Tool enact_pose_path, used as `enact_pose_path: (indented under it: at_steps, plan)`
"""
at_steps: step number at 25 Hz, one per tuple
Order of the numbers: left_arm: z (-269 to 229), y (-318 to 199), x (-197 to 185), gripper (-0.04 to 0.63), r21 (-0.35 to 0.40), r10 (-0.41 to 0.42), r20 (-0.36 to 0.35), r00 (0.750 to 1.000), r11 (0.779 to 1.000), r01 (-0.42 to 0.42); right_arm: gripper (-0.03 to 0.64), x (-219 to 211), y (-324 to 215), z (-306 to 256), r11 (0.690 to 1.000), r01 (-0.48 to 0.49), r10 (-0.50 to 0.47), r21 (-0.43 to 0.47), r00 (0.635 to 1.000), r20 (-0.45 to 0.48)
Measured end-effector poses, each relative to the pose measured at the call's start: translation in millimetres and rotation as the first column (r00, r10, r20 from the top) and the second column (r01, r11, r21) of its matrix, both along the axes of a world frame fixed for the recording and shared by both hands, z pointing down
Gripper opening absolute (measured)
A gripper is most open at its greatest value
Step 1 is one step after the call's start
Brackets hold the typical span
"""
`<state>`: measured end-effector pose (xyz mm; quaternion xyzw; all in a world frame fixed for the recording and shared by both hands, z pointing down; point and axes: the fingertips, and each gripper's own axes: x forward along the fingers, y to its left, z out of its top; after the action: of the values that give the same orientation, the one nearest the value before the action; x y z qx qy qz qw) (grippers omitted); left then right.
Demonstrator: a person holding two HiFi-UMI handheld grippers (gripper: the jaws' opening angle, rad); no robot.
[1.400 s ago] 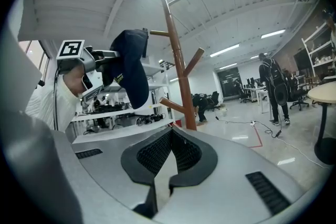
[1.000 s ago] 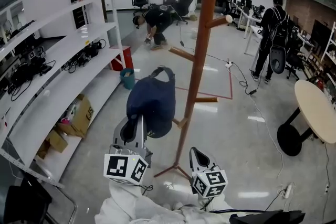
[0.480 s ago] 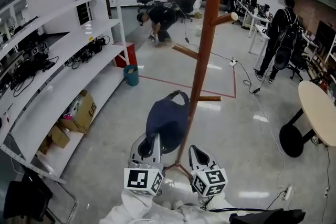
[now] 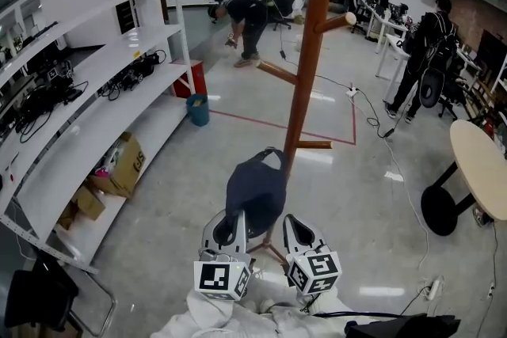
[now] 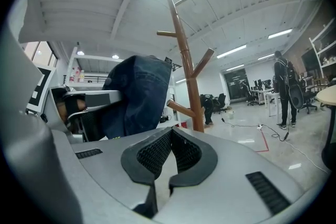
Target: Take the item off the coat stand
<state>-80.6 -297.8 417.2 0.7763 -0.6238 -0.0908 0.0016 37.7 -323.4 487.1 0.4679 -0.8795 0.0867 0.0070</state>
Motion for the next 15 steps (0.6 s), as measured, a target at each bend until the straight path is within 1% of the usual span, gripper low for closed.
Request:
enact_pose_path:
  at_steps: [3,7,11,15]
  plan:
    - [-4,2,2,0.012,0.012,-0.012,-0.005,1.000,1.000,0.012,0.009,4,1,-5,1.000,-0.002,0.002,0.015,1.000,-0.003]
    - [-8,8,6,0.012,0.030,-0.030,-0.014,0.999,0.999,0.031,0.009,10,1,-23,0.997,-0.010,0.011,0.081,1.000,-0.012]
    - [-5,10,6,0.014,0.020,-0.042,-0.015,0.999,0.999,0.042,0.009,11,4,-33,0.995,-0.017,0.016,0.102,1.000,0.003]
    - [-3,13,4,0.012,0.011,-0.042,-0.026,0.999,0.999,0.043,0.009,15,11,-41,0.991,-0.033,0.035,0.130,0.999,-0.011]
